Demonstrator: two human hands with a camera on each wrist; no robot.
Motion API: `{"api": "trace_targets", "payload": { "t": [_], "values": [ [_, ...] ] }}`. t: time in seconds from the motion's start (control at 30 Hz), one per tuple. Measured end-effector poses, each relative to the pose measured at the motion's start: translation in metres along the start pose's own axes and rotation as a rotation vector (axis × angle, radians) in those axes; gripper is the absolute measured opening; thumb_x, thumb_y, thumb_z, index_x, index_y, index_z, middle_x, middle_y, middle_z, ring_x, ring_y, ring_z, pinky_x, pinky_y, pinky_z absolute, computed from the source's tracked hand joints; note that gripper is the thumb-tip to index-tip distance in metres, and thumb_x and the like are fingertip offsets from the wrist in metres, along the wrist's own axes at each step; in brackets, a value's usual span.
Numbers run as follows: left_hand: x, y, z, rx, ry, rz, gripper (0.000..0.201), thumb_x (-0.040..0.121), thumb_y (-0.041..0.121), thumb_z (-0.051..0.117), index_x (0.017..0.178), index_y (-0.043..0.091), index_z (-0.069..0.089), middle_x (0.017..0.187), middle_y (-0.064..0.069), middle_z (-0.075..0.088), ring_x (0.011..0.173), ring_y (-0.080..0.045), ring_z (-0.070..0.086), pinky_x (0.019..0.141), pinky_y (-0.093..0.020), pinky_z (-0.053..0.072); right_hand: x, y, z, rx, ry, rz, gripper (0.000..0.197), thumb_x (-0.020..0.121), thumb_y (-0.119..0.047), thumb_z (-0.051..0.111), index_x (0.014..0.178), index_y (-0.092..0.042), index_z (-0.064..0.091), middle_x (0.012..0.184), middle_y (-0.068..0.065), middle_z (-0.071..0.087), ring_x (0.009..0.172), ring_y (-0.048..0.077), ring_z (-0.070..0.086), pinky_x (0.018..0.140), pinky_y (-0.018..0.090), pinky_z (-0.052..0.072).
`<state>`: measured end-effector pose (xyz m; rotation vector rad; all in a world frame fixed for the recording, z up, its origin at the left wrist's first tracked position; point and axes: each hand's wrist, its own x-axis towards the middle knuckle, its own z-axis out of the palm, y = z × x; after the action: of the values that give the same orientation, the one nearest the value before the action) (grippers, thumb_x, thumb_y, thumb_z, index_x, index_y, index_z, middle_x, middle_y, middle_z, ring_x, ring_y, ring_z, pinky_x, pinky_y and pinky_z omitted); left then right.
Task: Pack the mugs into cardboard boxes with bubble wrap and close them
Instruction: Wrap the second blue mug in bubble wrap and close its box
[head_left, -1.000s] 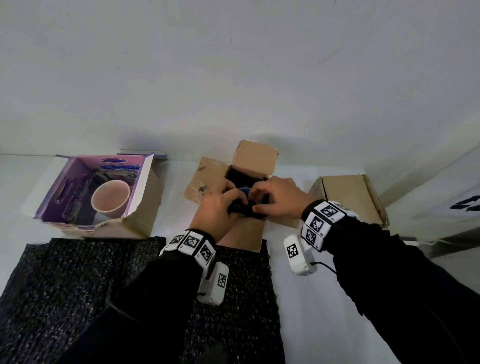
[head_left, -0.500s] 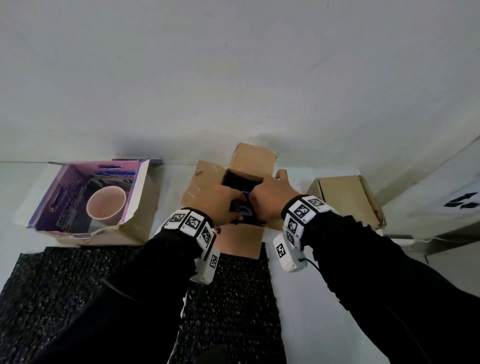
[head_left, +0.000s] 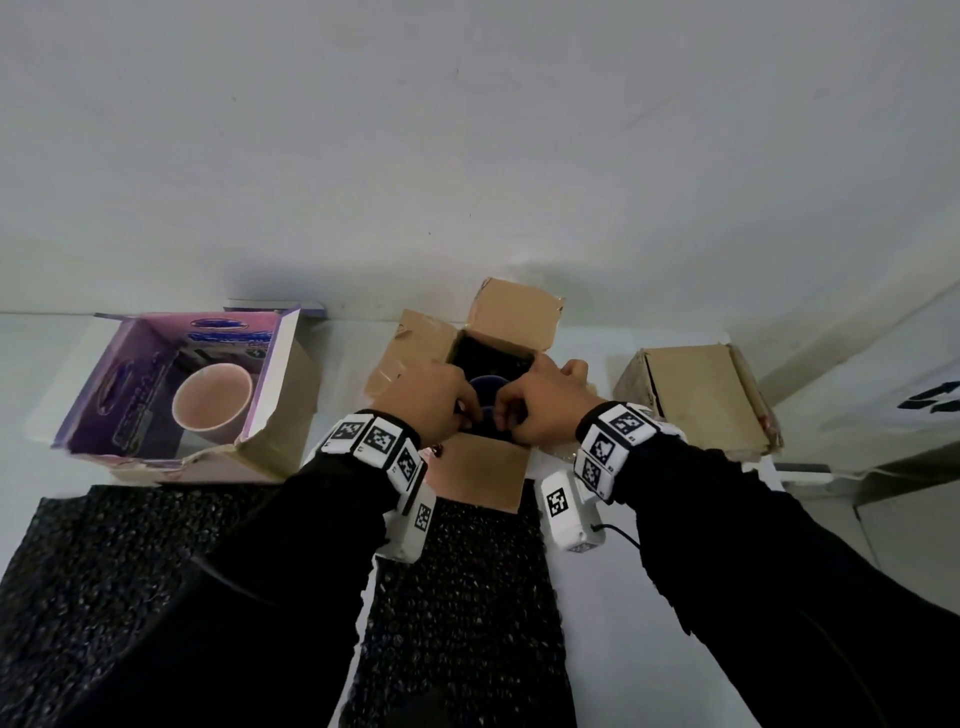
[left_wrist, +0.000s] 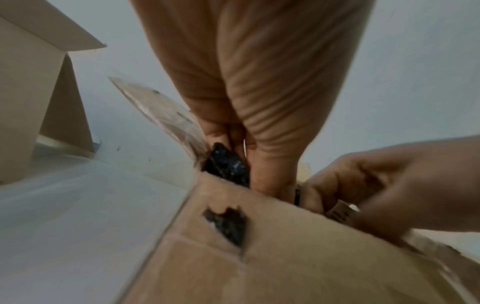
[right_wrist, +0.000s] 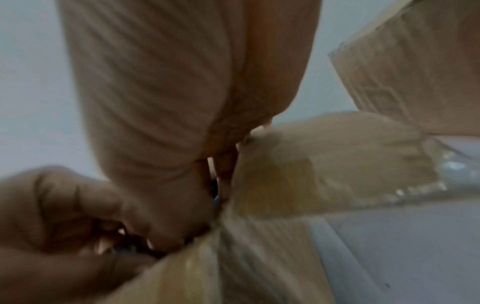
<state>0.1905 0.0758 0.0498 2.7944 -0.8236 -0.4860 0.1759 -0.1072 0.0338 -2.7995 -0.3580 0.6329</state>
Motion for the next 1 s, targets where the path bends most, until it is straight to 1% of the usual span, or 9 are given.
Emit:
{"api": "trace_targets", "payload": {
  "t": [0.1,0.23,0.33,0.47,0.57,0.63,0.73,0.83,1.0],
  "values": [
    [0.007,0.005,-0.002,0.061,0.023,-0.029,0.017,0.08,0.03,0.072,0.097,0.028,0.071,0.1,0.003,0.064,0.091,-0.018,0.059,0.079,-0.032,0.05,-0.004,0.005,-0.012,0.066,-0.029,-0.027,0.013,0.077,-0.047,0.066,0.083,-0.036,0.071,0.086,-0.012,0.062,0.105,0.013,0.034,0.079,0.04,0.021],
    [0.009,0.008,0.0,0.085,-0.03,-0.056,0.018,0.081,0.033,0.07,0.098,0.028,0.071,0.101,0.0,0.066,0.089,-0.021,0.061,0.076,-0.035,0.052,-0.003,-0.005,-0.007,-0.091,0.059,0.019,0.027,0.073,-0.054,0.069,0.077,-0.028,0.066,0.081,-0.011,0.06,0.102,0.016,0.038,0.082,0.042,0.022],
    [0.003,0.001,-0.004,-0.035,-0.093,-0.024,0.018,0.086,0.024,0.065,0.101,0.027,0.075,0.103,0.001,0.069,0.092,-0.019,0.06,0.08,-0.032,0.049,0.0,-0.01,-0.004,-0.125,0.122,0.028,0.028,0.075,-0.052,0.064,0.077,-0.024,0.06,0.081,-0.008,0.06,0.1,0.019,0.043,0.084,0.043,0.023],
    [0.004,-0.004,-0.012,-0.119,-0.153,-0.045,0.019,0.081,0.012,0.069,0.09,0.027,0.078,0.095,0.004,0.072,0.086,-0.014,0.062,0.077,-0.025,0.048,0.003,-0.012,-0.005,-0.095,0.101,0.05,0.027,0.073,-0.051,0.07,0.074,-0.026,0.058,0.081,-0.011,0.062,0.1,0.018,0.042,0.083,0.042,0.022],
    [0.01,0.002,-0.009,-0.004,-0.131,-0.084,0.017,0.079,0.016,0.067,0.079,0.031,0.075,0.082,0.009,0.065,0.08,-0.016,0.061,0.068,-0.03,0.049,0.0,-0.009,-0.005,0.004,0.059,0.036,0.016,0.073,-0.046,0.072,0.08,-0.034,0.065,0.081,-0.015,0.055,0.103,0.016,0.034,0.083,0.041,0.022],
    [0.012,0.005,-0.005,0.069,-0.108,-0.084,0.017,0.078,0.019,0.064,0.067,0.032,0.064,0.071,0.013,0.056,0.076,-0.017,0.059,0.058,-0.026,0.04,-0.002,-0.003,-0.007,0.082,0.038,0.038,0.01,0.076,-0.047,0.068,0.083,-0.04,0.07,0.086,-0.012,0.058,0.106,0.016,0.034,0.082,0.042,0.021],
    [0.014,0.005,-0.005,0.147,-0.075,-0.08,0.016,0.074,0.032,0.069,0.068,0.036,0.054,0.078,0.011,0.061,0.078,-0.016,0.059,0.066,-0.029,0.046,-0.002,-0.001,-0.007,0.062,0.021,0.054,0.014,0.073,-0.053,0.071,0.079,-0.041,0.07,0.09,-0.014,0.063,0.109,0.015,0.035,0.087,0.045,0.019],
    [0.015,0.002,-0.006,0.235,-0.031,-0.085,0.023,0.065,0.044,0.07,0.067,0.037,0.049,0.071,0.014,0.057,0.073,-0.012,0.057,0.074,-0.033,0.047,-0.001,-0.007,-0.003,-0.033,0.043,0.079,0.021,0.071,-0.056,0.072,0.074,-0.036,0.065,0.087,-0.014,0.058,0.111,0.016,0.035,0.097,0.051,0.017],
    [0.01,0.002,-0.004,0.282,-0.002,-0.099,0.023,0.066,0.05,0.07,0.071,0.033,0.054,0.072,0.011,0.061,0.073,-0.013,0.057,0.07,-0.03,0.043,0.003,-0.015,0.004,-0.098,0.096,0.125,0.027,0.071,-0.05,0.066,0.063,-0.029,0.051,0.08,-0.009,0.057,0.105,0.019,0.039,0.094,0.05,0.018]
  ]
}}
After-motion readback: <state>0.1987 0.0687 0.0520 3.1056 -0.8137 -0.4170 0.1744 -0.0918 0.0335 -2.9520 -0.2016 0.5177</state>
